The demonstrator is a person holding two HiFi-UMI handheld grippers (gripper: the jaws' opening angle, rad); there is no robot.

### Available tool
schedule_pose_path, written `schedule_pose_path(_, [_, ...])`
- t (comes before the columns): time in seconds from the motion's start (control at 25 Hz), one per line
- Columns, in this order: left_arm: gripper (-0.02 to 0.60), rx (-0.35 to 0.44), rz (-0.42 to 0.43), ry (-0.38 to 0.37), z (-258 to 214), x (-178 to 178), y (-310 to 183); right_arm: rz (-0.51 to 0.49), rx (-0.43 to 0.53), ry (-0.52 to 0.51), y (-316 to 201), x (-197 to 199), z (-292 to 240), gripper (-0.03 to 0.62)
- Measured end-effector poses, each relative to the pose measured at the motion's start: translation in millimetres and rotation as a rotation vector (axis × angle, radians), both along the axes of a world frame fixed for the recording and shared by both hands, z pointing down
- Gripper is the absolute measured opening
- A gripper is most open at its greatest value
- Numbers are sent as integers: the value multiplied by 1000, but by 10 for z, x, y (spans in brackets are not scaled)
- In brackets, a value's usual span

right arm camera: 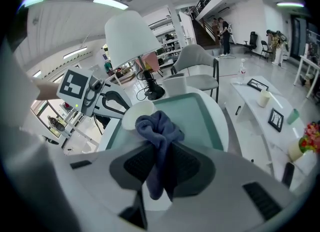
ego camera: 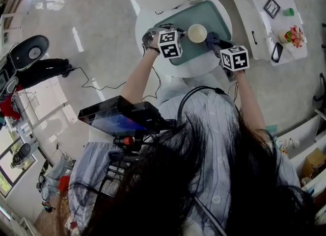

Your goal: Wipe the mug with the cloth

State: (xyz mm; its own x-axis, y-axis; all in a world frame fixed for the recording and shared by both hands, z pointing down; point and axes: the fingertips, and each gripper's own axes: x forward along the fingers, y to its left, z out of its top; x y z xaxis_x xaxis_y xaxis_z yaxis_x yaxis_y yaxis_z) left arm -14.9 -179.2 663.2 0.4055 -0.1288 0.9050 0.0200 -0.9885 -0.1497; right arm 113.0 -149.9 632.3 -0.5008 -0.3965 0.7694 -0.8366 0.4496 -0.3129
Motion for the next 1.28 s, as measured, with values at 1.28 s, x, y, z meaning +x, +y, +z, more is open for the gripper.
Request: schedule_pose_path(1.28, [141, -801, -1454, 565, -350, 235, 255, 3, 12, -17, -184, -19, -9, 107])
